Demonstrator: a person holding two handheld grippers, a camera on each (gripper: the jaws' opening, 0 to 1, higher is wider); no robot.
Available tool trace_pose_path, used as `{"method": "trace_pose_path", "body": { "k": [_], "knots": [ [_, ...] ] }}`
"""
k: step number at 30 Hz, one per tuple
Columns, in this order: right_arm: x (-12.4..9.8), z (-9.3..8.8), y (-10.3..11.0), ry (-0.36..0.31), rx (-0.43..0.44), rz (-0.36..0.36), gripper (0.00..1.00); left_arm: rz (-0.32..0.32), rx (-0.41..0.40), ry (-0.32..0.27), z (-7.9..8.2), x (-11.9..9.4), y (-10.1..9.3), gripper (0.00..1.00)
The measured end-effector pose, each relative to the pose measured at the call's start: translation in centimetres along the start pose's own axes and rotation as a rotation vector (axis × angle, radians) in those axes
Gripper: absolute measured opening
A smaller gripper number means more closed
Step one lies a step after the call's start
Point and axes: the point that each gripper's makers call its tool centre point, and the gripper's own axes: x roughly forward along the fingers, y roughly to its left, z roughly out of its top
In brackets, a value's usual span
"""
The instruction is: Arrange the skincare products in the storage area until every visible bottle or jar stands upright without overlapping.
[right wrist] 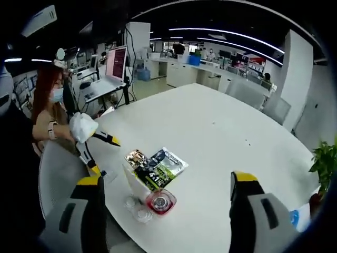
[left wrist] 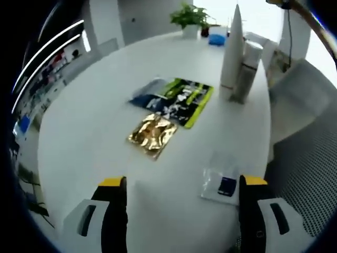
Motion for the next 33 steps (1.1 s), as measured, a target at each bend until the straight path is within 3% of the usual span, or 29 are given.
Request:
{"method": "trace_pose_path", "body": {
  "k": [6, 14, 33],
  "knots": [
    [1.3, 1.2, -1.9, -0.022, -0.001, 0.016, 0.99, 0.001, -0.021, 0.011, -0.4, 0.2, 0.8, 0.90],
    [3.2, 1.8, -2.9, -0.006, 0.011, 0.042, 0.96, 0.007, -0.029, 0.031, -0.9, 0.2, 2.4, 0.94],
    [8.2, -2.5, -4.8, 0.118, 0.045, 0.058, 0.89, 0.029, 0.070, 0.102, -0.3, 0.4, 6.6, 0.96]
  ]
}}
